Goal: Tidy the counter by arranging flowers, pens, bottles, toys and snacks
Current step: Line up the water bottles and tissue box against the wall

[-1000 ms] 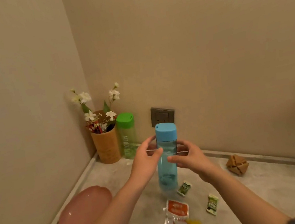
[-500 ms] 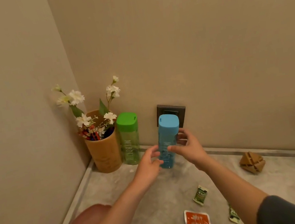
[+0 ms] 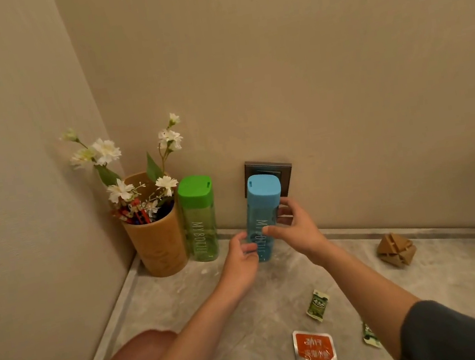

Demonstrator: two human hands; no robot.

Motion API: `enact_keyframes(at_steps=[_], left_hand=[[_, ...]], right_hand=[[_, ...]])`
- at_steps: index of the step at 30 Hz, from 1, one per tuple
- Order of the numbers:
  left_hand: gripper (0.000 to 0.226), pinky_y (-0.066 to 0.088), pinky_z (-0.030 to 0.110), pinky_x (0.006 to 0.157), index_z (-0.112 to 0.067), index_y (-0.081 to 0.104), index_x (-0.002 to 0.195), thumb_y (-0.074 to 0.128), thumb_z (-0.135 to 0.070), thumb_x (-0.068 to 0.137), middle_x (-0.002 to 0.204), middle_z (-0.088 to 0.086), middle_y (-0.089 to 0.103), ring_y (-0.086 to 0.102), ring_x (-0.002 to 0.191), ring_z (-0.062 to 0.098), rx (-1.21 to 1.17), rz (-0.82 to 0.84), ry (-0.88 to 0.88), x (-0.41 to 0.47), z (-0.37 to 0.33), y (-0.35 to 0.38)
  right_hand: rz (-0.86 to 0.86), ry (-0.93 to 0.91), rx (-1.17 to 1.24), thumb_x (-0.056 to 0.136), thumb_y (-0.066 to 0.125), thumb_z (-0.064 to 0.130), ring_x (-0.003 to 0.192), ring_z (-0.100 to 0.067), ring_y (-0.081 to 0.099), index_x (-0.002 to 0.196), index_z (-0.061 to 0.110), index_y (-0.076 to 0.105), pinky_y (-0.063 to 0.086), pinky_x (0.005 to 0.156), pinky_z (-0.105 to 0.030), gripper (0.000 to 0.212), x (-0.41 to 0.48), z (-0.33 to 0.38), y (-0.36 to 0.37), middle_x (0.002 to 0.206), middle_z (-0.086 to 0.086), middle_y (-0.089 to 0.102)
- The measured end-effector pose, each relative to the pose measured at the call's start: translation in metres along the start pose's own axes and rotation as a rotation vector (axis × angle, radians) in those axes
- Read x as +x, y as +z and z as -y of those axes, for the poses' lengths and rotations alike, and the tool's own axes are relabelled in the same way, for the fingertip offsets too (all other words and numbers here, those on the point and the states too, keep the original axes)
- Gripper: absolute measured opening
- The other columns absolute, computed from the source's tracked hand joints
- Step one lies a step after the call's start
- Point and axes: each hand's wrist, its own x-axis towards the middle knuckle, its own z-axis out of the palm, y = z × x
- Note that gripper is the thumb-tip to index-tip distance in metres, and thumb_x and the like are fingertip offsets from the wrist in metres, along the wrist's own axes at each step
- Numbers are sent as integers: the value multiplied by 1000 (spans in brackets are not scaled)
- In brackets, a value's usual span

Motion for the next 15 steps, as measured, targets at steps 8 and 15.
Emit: enact_keyframes(at_steps=[8, 15], left_hand=[[44, 50, 31, 86, -13, 35, 138, 45, -2, 97, 125, 6, 55, 55, 105, 16, 15, -28, -21, -8, -7, 0], [30, 51, 22, 78, -22, 51, 118, 52, -6, 93, 114, -4, 59, 58, 103, 10, -30, 73, 47, -40, -28, 26]], right_hand=[[-4, 55, 0, 76, 79, 11, 115, -20, 54, 141, 26, 40, 49, 95, -37, 77, -17, 2, -10, 125, -3, 52], [-182, 15, 128, 87, 68, 13, 103, -15, 61, 124, 26, 55, 56, 88, -36, 41, -76, 2, -46, 116, -3, 60]])
